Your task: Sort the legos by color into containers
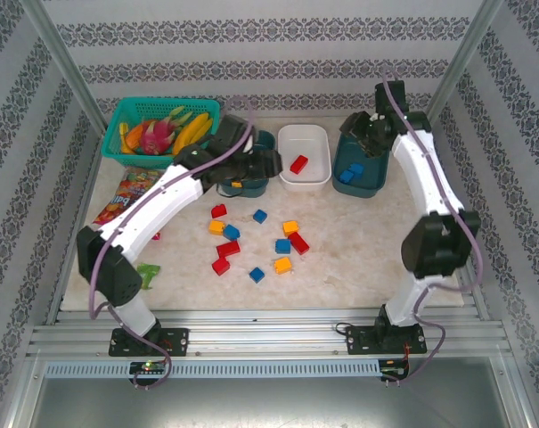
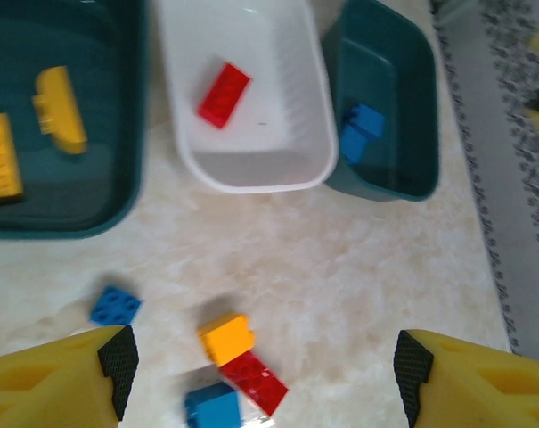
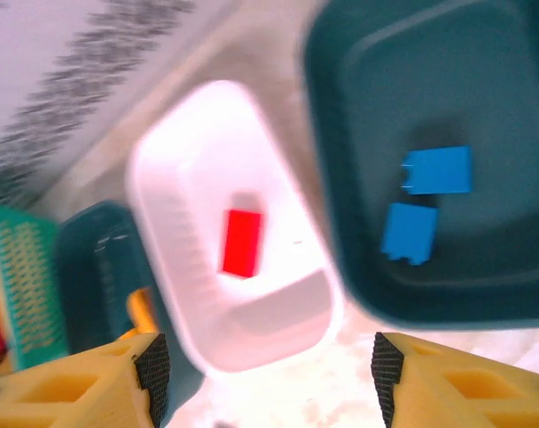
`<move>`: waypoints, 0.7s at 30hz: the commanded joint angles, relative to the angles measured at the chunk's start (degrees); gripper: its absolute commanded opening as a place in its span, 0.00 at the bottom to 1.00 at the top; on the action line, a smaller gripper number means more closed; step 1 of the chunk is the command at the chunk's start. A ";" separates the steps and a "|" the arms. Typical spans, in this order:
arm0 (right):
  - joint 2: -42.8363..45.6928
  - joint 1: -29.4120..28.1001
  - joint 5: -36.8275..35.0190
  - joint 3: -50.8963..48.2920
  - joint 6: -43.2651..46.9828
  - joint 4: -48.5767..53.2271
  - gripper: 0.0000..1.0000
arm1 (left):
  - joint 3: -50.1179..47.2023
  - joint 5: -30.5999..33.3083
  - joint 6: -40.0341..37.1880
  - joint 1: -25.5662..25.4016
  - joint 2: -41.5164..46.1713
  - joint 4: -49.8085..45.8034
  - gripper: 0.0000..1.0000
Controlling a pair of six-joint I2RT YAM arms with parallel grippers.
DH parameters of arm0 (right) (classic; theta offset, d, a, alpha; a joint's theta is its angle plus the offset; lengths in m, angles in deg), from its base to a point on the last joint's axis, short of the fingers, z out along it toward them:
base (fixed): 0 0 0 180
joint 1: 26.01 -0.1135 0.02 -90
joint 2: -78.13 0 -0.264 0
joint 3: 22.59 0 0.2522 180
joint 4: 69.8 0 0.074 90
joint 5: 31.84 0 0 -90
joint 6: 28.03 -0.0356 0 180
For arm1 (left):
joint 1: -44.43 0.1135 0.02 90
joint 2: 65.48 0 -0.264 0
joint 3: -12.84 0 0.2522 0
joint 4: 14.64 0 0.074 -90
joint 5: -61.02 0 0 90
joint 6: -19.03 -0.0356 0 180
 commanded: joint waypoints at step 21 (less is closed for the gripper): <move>27.14 -31.75 -8.82 -39.68 2.31 -15.58 0.67 | -26.36 -0.91 6.67 11.68 18.84 -4.40 0.77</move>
